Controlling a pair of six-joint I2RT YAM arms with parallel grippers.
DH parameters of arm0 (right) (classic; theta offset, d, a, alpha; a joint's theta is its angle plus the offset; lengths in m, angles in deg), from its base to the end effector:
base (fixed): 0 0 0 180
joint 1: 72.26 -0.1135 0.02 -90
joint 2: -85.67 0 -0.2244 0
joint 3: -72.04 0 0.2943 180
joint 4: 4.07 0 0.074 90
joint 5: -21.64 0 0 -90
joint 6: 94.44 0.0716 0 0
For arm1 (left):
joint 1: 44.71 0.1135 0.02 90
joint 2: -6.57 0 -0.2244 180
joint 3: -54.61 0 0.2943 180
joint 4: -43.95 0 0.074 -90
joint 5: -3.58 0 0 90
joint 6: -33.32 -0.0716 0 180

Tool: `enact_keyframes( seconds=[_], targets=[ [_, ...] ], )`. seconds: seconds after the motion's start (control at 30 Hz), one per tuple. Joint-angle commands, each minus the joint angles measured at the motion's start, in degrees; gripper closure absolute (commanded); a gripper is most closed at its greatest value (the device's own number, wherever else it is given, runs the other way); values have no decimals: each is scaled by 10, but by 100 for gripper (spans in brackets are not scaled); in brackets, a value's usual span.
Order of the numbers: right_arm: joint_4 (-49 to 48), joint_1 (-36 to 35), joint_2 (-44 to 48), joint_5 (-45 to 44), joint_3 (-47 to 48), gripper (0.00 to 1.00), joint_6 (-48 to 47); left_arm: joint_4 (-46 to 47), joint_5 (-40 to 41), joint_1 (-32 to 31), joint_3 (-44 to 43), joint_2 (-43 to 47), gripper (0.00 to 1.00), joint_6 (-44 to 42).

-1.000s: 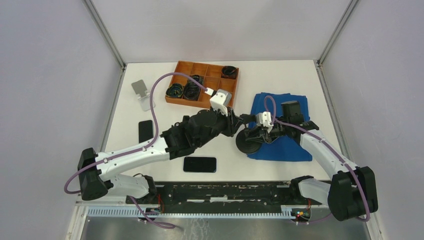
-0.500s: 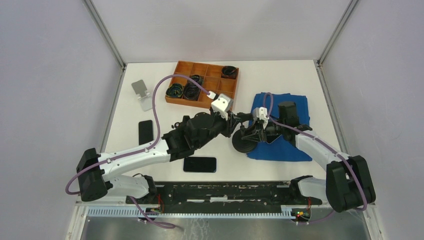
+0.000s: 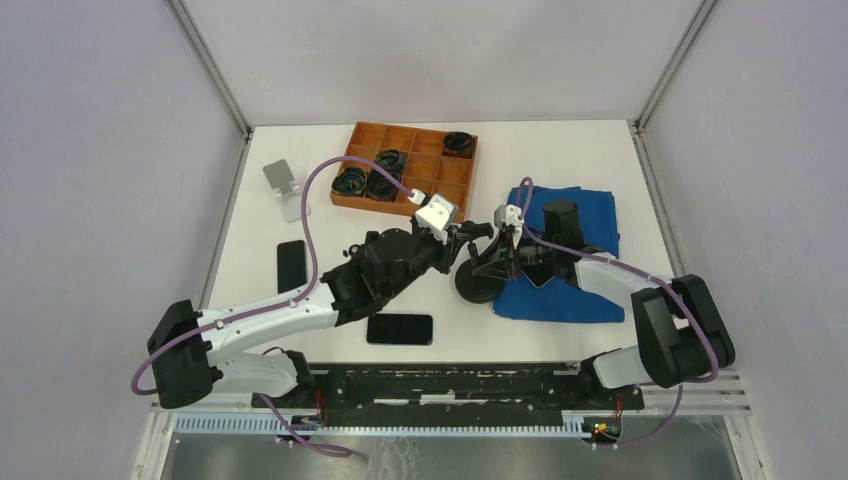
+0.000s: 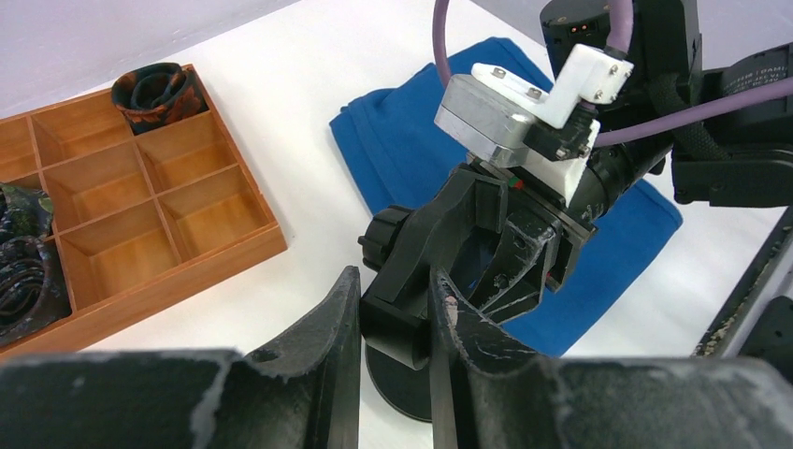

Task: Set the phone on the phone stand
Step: Place the phone at the center of the board.

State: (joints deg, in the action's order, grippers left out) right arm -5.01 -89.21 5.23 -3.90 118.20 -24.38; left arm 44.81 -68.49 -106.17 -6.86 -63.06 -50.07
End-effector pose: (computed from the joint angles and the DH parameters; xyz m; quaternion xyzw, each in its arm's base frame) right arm 0.2811 0.1532 0.1114 -0.4757 0.6263 0.4588 0.4135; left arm 0.1981 -0.3182 0.2640 0.2502 0.7056 -0.2683 0.6063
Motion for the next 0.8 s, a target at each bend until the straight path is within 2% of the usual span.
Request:
enact_keyframes(
  seconds=[0.0,0.2,0.77],
  targets=[
    [-23,8,-30,-36,27,95,58,54,-19,11,12,19,98,-62],
    [-34,4,-56,-39,34,95,61,67,-48,39,24,17,98,-63],
    [-61,-1,-106,-52,45,95,83,66,-66,51,43,22,98,-83]
  ],
)
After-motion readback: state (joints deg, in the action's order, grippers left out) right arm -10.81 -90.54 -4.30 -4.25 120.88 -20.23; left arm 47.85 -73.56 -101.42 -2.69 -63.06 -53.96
